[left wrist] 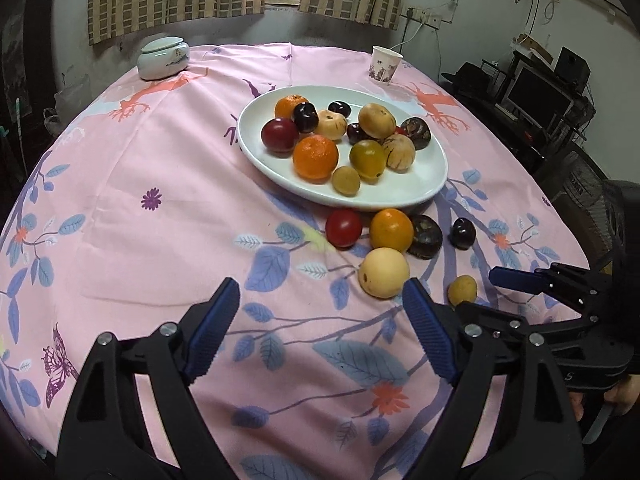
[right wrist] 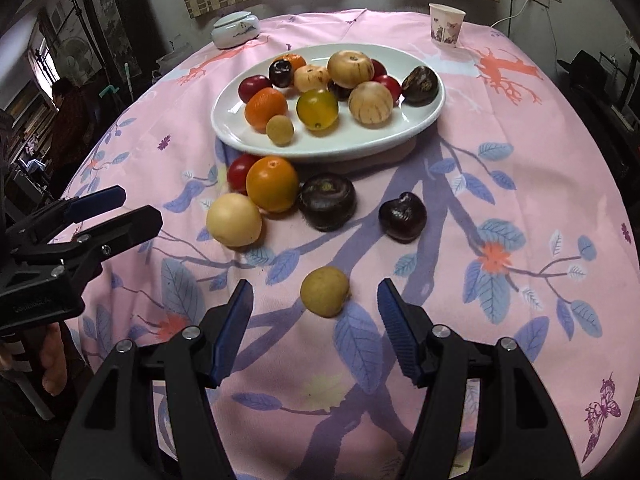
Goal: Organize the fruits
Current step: 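Grasp a pale yellow pear with the left tool while the right tool grasps a small yellow-green fruit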
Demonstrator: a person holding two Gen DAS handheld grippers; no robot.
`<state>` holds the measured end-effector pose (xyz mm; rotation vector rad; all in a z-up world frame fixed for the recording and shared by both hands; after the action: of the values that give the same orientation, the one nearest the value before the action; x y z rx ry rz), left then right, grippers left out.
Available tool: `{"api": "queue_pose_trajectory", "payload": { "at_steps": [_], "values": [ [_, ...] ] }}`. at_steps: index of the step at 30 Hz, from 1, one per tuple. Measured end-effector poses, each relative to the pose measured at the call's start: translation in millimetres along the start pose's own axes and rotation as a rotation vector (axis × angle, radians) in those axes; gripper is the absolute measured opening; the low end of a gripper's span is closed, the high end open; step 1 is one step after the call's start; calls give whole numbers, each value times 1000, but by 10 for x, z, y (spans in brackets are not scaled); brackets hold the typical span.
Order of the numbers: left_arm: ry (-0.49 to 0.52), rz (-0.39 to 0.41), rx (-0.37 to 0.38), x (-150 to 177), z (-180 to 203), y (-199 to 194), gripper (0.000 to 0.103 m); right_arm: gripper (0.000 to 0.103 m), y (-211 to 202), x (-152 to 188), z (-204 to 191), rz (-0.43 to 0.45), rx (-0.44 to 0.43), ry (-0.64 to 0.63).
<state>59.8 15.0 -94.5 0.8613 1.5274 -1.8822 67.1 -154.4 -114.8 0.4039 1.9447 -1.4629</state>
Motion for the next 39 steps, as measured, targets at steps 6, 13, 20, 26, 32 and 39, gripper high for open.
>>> {"api": "queue_pose_trajectory", "payload": {
  "at_steps": [6, 13, 20, 26, 32, 39],
  "values": [
    [-10, -6, -4, 12, -21, 2, 85, 65, 96, 17, -1, -4, 3, 2],
    [-4, -19, 9, 21, 35, 82, 85, 29, 200, 36, 50, 6, 21, 11],
    [56, -57, 29, 92, 310, 306, 85, 28, -92, 46, 195, 54, 12, 58],
    [63, -96, 35, 97, 442, 606, 51, 28, -206, 117, 356, 62, 11, 100],
    [49, -85, 48, 92, 460, 625, 38, 28, -246, 141, 382, 65, -6, 119],
    [18, -52, 84, 76, 390, 330, 38, 28, -237, 107, 216, 64, -38, 97]
  ]
}}
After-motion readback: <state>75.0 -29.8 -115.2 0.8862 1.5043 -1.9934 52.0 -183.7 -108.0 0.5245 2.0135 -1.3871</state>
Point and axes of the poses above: each gripper's, at about its wrist camera, not at the fingertips, and y roughly the way its jaws point, z to its right, x to its underside, the point moved 2 cm from there along y, roughly the way its jaws point, and after that the axes turned 11 degrees about z, right-handed, at the moved point
